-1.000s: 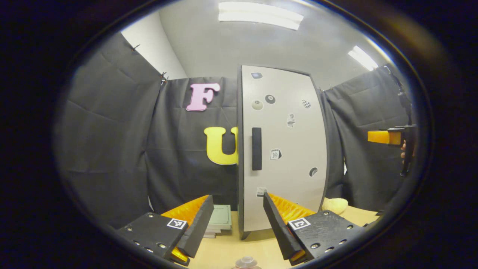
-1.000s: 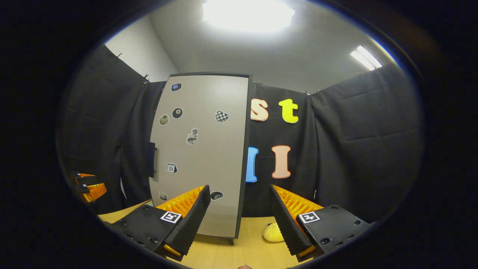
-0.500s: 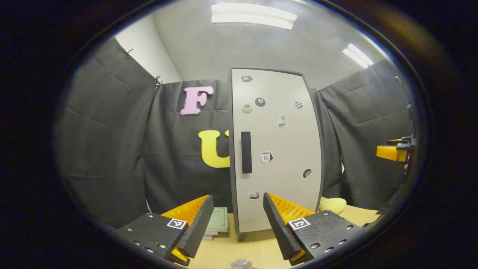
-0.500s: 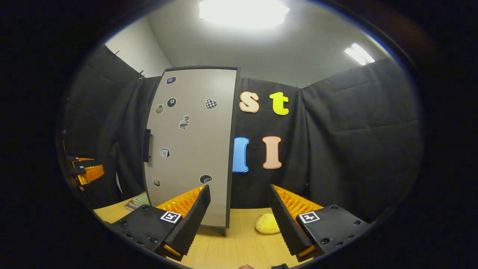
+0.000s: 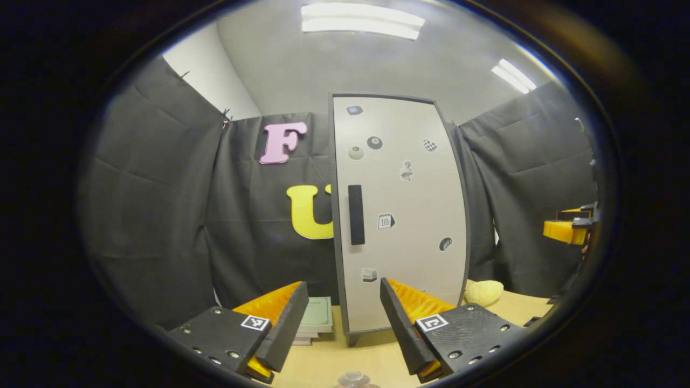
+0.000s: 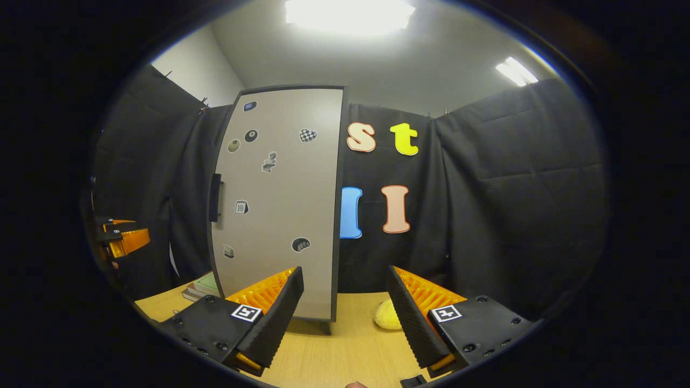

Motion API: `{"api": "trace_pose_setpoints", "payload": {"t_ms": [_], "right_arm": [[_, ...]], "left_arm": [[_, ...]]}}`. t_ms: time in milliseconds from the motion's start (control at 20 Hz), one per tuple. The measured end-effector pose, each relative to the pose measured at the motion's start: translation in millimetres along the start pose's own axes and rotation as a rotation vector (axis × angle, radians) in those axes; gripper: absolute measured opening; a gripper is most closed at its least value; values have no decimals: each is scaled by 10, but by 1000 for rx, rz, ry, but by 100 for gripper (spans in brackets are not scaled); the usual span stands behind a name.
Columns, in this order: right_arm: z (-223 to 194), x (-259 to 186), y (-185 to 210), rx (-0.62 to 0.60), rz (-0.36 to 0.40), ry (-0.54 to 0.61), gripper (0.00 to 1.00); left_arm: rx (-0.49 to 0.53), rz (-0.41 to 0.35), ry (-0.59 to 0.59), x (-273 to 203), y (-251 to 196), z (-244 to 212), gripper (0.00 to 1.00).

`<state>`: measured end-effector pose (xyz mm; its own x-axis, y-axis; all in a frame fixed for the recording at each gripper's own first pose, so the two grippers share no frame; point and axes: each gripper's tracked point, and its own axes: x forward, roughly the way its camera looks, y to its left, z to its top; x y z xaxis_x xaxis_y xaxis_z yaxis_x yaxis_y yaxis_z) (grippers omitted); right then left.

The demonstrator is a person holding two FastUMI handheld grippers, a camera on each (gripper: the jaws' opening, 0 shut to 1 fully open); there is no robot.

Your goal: Open the cabinet door with the right hand, grasp the bottle in the cabinet with the left hand and place it on the coaster, then close the cabinet door with the right hand.

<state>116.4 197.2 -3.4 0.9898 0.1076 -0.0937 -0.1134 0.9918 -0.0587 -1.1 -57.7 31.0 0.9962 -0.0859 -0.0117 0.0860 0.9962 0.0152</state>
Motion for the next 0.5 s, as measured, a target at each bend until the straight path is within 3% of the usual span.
{"api": "trace_pose_setpoints", "payload": {"t_ms": [500], "right_arm": [[50,154,66,-8,13,-14,98]], "left_arm": [[-7,22,2,104,96,-33,80]]}}
